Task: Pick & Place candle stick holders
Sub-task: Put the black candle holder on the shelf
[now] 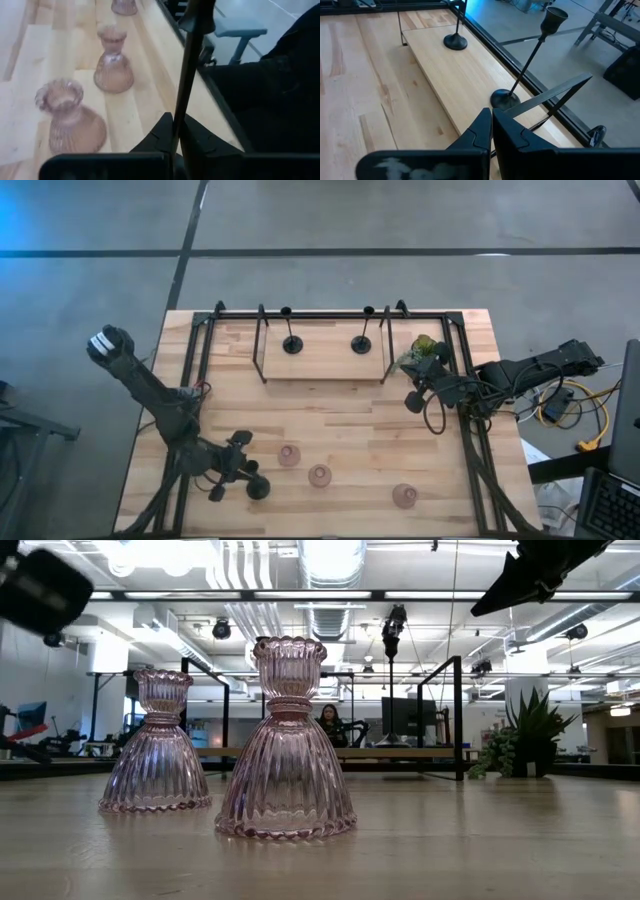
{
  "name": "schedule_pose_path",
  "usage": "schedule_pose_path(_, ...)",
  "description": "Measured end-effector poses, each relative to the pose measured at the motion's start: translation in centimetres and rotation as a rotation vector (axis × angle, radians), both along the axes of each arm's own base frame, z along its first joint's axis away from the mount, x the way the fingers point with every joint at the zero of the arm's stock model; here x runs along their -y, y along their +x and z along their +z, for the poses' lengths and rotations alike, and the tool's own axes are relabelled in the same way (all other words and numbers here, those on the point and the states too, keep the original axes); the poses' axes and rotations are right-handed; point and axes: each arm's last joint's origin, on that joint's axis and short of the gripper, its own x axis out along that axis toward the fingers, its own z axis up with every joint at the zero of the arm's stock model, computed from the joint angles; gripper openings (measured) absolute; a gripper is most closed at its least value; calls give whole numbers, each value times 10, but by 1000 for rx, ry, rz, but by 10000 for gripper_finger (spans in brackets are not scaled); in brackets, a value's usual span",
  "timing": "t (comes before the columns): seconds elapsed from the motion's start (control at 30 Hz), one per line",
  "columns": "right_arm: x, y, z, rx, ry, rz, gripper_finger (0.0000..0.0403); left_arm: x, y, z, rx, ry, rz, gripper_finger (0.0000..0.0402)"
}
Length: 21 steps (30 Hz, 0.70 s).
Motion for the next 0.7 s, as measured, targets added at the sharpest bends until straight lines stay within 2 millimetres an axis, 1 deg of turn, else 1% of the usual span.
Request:
schedule_pose_path(0.07, 0, 0, 0, 0, 0, 0, 8, -1, 5, 15, -3, 7, 13, 17)
schedule_pose_path(0.2, 0, 0, 0, 0, 0, 0, 8, -5, 13, 47, -61, 100, 60, 17)
schedule_pose_path(0.3, 0, 0, 0, 1, 0, 0, 8, -12, 21, 75, -22, 159, 122, 17)
schedule_pose_path(0.37, 0, 0, 0, 2, 1, 0, 8, -17, 27, 89, 20, 189, 143, 17)
schedule_pose_path(0.53, 0, 0, 0, 3, 1, 0, 8, -37, 44, 117, 112, 257, 201, 17)
schedule_pose_path(0.7, 0, 0, 0, 5, 2, 0, 8, -69, 71, 131, 167, 352, 330, 17)
